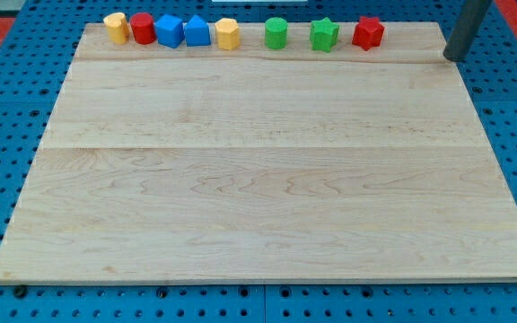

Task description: Move your arm to top right

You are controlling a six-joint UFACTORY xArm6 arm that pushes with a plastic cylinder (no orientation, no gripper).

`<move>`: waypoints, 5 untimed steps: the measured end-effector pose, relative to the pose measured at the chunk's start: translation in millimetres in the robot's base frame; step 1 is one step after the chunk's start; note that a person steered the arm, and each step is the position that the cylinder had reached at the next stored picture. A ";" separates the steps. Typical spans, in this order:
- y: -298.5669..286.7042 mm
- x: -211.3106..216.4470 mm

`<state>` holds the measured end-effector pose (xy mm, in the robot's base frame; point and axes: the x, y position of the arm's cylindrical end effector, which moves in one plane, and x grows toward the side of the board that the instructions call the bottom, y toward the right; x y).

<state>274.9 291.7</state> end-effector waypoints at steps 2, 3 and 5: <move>4.5 0.0; 4.5 2.1; 1.8 41.7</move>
<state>316.6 293.5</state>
